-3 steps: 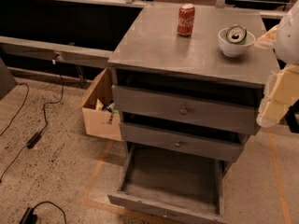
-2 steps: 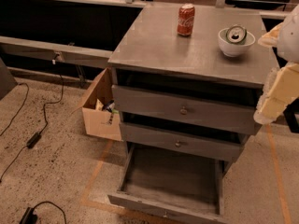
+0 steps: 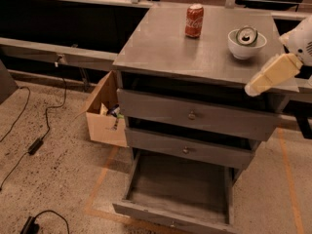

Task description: Place coke can into bottom drawer

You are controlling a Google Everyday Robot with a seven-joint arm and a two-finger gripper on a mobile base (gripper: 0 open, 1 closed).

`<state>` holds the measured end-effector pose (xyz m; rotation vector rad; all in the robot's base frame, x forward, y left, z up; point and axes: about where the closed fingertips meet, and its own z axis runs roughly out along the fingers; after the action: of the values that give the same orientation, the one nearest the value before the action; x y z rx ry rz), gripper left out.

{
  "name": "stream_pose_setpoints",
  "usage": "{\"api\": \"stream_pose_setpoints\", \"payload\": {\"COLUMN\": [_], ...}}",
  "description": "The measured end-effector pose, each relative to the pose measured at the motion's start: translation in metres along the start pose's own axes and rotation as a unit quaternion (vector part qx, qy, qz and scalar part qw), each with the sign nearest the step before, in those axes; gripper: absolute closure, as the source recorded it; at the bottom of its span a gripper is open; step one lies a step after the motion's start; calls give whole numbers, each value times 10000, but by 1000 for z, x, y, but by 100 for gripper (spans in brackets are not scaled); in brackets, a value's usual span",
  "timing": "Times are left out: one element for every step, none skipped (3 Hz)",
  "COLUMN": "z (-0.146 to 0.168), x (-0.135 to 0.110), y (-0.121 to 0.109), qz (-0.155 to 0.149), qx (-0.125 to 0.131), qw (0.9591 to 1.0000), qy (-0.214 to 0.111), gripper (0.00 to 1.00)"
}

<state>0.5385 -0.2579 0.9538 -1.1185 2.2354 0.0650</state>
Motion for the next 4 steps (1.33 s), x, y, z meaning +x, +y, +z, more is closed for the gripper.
{"api": "stream_pose_setpoints", "payload": {"z": [31, 49, 46, 47], "x": [-62, -110, -116, -116], "y": [-86, -133, -145, -143], "qz": [420, 505, 542, 538], "qx": [594, 998, 1176, 1154], "qw": [9874, 9686, 9629, 9635], "qy": [-1402, -2220, -2366, -2354], "gripper": [0, 0, 0, 0]}}
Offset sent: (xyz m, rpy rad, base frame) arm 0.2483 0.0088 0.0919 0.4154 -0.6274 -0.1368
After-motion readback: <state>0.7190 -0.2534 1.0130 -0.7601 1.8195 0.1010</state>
